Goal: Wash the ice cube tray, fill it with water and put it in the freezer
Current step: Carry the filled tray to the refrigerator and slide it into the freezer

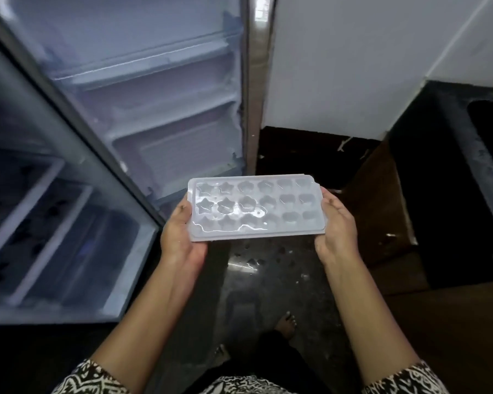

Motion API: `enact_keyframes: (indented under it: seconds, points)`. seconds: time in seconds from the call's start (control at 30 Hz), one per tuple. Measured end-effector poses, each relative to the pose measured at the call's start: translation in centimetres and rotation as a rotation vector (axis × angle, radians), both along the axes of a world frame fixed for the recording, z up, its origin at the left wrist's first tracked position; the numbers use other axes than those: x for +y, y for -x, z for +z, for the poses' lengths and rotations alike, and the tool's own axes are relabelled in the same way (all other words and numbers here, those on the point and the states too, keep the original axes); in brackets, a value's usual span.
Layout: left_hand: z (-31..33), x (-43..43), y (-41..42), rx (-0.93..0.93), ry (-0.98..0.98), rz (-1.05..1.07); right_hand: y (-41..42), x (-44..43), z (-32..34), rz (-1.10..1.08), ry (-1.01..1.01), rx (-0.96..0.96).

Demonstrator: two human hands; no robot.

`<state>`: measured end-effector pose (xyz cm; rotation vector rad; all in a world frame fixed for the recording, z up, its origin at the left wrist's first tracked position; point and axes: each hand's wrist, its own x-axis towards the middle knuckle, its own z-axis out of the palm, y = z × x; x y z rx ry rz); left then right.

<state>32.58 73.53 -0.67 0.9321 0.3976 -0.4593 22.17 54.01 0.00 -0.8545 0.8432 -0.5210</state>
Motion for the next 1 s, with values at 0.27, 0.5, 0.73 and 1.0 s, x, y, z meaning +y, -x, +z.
enact_keyframes:
  seconds: [0.27,0.5,0.73,1.0]
  points:
    - [0.1,11.0,0.1,0.019,-0.012,0.266,-5.8,9.3,-0.7,0.219,-0.006,0.002]
    - [0.3,17.6,-0.9,0.032,-0.034,0.505,-12.1,15.5,-0.8,0.431,-0.051,-0.011]
    - [-0.2,21.5,-3.8,0.071,0.007,0.746,-19.5,20.1,-0.9,0.63,-0.053,0.023]
    - [-1.2,22.7,-8.3,0.009,0.012,1.033,-29.0,23.5,-0.3,0.889,-0.044,0.019]
